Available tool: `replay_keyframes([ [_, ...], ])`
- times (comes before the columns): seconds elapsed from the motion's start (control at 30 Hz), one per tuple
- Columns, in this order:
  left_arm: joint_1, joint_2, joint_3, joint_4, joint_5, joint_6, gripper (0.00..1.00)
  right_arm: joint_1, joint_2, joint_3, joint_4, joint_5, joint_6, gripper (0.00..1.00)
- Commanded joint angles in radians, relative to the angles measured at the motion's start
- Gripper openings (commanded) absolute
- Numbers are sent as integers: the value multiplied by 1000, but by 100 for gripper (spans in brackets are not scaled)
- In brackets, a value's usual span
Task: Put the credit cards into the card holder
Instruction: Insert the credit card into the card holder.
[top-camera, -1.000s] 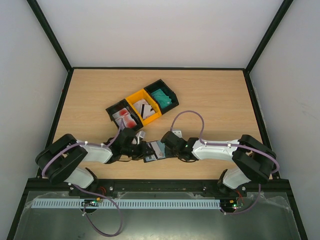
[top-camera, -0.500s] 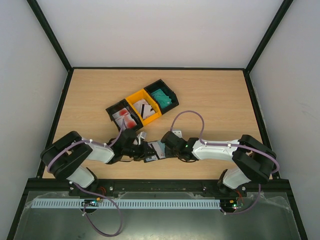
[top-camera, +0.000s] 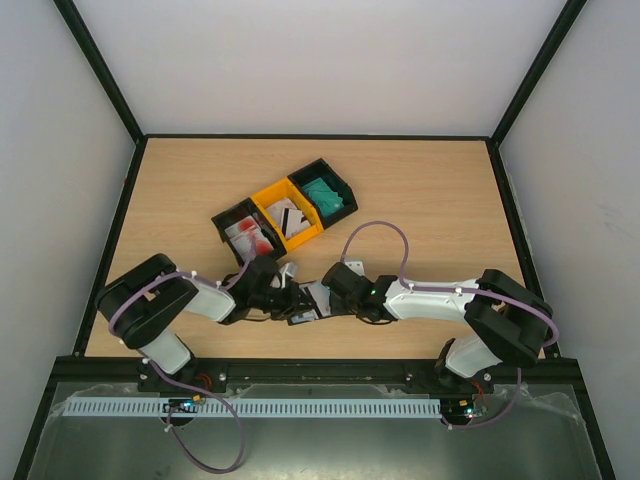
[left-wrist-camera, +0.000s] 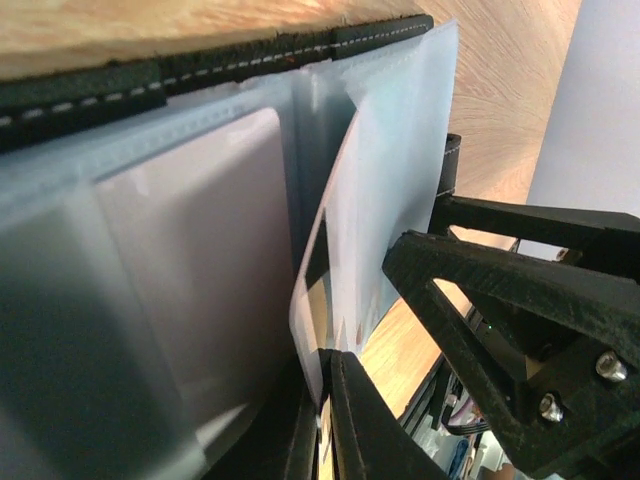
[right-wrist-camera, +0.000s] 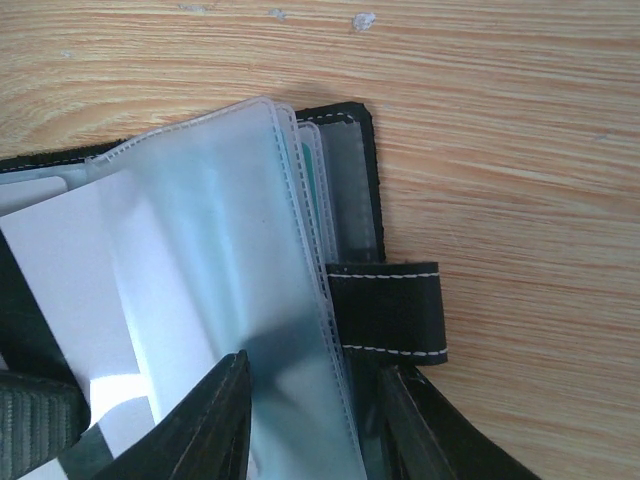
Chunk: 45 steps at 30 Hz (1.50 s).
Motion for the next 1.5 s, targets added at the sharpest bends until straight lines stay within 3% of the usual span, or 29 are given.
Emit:
replay_keyframes([
  [0.0,-3,44,40,-131,25,81,7,-2,71,-41,53,-57,16,33],
  [0.23,14,61,75,-190,20,143,11,-2,64,-40,48,-45,21,34],
  [0.43,-5,-5,123,-365,-7,233,26,-3,0,-67,74,-19,56,34],
  [0.6,-14,-71,131,-444,-19,231,42,-5,-8,-64,73,-20,57,34],
  [0.77,-28,-122,151,-533,-49,222,52,-5,-7,-70,76,-25,62,34],
  [0.83,-30,-144,154,-559,-70,214,52,-7,-10,-72,78,-25,63,34],
  [1.03,-35,-139,190,-559,-109,183,41,-6,-12,-85,109,-59,54,34],
  [1.47,-41,-27,234,-579,-152,197,41,-8,-44,-114,174,-101,51,43],
])
